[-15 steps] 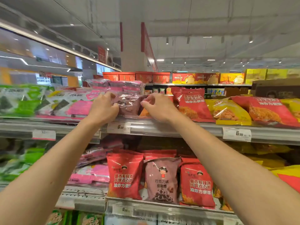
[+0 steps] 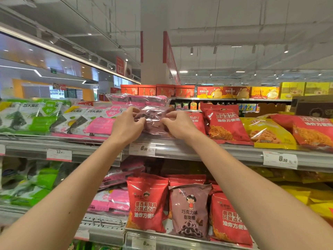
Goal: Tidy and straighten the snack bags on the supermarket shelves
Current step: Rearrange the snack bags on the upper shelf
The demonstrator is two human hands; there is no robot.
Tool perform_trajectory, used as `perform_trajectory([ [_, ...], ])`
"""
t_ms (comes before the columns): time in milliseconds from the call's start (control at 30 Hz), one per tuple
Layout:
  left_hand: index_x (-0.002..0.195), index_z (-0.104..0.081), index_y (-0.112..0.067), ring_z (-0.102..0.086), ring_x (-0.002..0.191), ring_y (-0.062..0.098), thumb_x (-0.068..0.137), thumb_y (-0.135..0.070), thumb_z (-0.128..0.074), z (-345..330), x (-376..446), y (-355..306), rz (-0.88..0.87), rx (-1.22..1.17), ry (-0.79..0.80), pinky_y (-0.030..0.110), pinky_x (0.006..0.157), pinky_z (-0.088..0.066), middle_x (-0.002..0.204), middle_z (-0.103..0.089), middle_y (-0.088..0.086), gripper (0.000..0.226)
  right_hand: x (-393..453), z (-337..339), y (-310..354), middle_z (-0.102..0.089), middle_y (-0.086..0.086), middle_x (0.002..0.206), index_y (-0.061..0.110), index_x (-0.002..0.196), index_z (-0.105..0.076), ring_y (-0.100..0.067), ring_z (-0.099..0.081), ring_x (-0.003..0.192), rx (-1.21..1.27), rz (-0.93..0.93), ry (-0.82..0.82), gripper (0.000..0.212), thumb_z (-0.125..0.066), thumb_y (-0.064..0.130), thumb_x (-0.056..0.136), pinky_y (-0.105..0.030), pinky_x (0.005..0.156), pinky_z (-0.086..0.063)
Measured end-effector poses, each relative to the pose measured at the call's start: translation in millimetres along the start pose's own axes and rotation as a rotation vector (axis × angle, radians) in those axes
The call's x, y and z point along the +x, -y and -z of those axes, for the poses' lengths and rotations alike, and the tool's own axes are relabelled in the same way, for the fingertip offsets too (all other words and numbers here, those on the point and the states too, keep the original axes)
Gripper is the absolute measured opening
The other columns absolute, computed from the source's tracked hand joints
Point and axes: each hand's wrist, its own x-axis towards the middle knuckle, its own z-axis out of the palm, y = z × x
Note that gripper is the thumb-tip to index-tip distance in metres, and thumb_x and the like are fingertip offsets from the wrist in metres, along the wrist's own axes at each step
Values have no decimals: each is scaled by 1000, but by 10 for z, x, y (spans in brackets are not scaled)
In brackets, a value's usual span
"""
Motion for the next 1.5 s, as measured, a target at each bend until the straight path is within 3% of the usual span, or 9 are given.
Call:
perform_trajectory([
  [133,132,-59,-13,-62,105,14,98,-25,-68,9,-62,-50,-22,-142,-98,34,95,-51,127,-67,1,37,-41,63,-23,-69,2,119,10,135,-62,-15,-67,105,224,-24,-71,42,-67,28,97,-35,94,-57],
  [267,129,-62,-20,-68,102,7,96,-25,-71,38,-157,-136,-15,-316,-129,42,91,-60,117,-68,-11,35,-108,134,-17,-77,13,85,8,133,-64,-2,-75,76,479,-1,-78,39,-70,21,97,-19,69,-60],
  [400,133,-60,-22,-66,108,6,91,-26,-77,66,-280,-241,26,-493,-144,41,93,-60,124,-67,-10,46,-225,268,15,-75,15,87,20,138,-59,-1,-76,81,455,65,-112,50,-75,33,93,-28,82,-63],
  [533,133,-63,-23,-64,110,-1,88,-28,-80,96,-444,-342,82,-596,-153,40,96,-58,120,-69,-13,49,-434,437,-34,-74,1,115,21,131,-59,-12,-78,86,573,61,-92,46,-79,28,89,-24,73,-62],
  [700,132,-66,-25,-67,109,1,89,-32,-77,-8,-764,-500,145,-714,-55,32,95,-56,118,-72,-14,46,-830,667,-305,-77,9,107,29,120,-61,-11,-78,87,629,74,-103,35,-77,18,91,-14,65,-57],
  [867,128,-67,-34,-72,87,-6,92,-32,-74,-268,-1208,-628,130,-774,129,14,60,-54,105,-77,-17,37,-1320,934,-721,-75,11,119,31,130,-63,-6,-74,102,609,34,-110,41,-75,19,93,-13,70,-56],
  [1167,127,-67,-39,-71,97,-4,84,-31,-79,-878,-1925,-970,84,-819,280,5,73,-51,113,-75,-18,45,-2157,1494,-1414,-75,19,117,20,141,-57,1,-71,106,478,-63,-141,51,-72,11,93,-12,79,-55],
  [1367,122,-68,-34,-71,101,-1,81,-28,-78,-1236,-2245,-1381,73,-848,353,9,84,-51,113,-76,-16,42,-2532,1933,-1729,-77,4,118,18,139,-61,-13,-73,110,463,-99,-179,58,-75,34,85,-32,92,-59],
  [1500,118,-69,-30,-71,101,0,80,-34,-73,-1514,-2493,-1759,83,-847,364,10,81,-52,108,-77,-14,38,-2804,2374,-2038,-79,6,111,22,132,-65,-12,-75,104,475,-96,-209,48,-74,32,86,-19,79,-58],
])
